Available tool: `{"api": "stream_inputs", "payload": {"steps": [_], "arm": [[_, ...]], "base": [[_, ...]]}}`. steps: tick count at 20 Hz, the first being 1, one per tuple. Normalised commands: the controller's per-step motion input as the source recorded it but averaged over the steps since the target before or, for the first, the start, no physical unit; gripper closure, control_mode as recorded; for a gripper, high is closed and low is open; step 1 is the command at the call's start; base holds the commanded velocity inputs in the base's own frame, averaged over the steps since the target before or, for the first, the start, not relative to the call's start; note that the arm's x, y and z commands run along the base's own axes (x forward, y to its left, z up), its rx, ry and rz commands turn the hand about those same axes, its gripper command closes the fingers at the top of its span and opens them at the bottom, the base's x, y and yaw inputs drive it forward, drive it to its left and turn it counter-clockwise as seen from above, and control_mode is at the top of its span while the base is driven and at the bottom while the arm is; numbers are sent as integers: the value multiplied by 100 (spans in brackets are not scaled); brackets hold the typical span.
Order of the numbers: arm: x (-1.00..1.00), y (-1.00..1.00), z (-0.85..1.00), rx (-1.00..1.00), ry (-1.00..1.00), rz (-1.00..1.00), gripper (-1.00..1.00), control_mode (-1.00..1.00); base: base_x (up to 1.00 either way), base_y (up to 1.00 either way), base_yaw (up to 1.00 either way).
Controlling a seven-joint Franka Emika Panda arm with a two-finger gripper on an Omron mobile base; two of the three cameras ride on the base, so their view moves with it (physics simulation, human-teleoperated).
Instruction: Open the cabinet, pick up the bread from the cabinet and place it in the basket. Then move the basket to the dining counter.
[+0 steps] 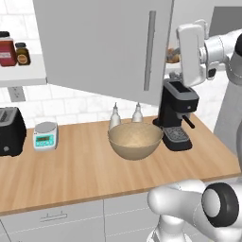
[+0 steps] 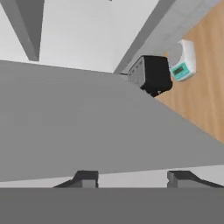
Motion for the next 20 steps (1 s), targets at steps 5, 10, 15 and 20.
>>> {"api": "stream_inputs", "payload": {"steps": [5, 10, 15, 20], "arm": [[-93, 100, -48, 0, -4, 20, -100, -100], [-100, 100, -75, 0, -13, 16, -100, -100], [-86, 100, -47, 0, -4, 12, -100, -100], [-39, 92, 23, 0, 0, 9, -100, -100]], "base": [[0, 0, 0], [0, 0, 0], [0, 0, 0], [0, 0, 0]]}}
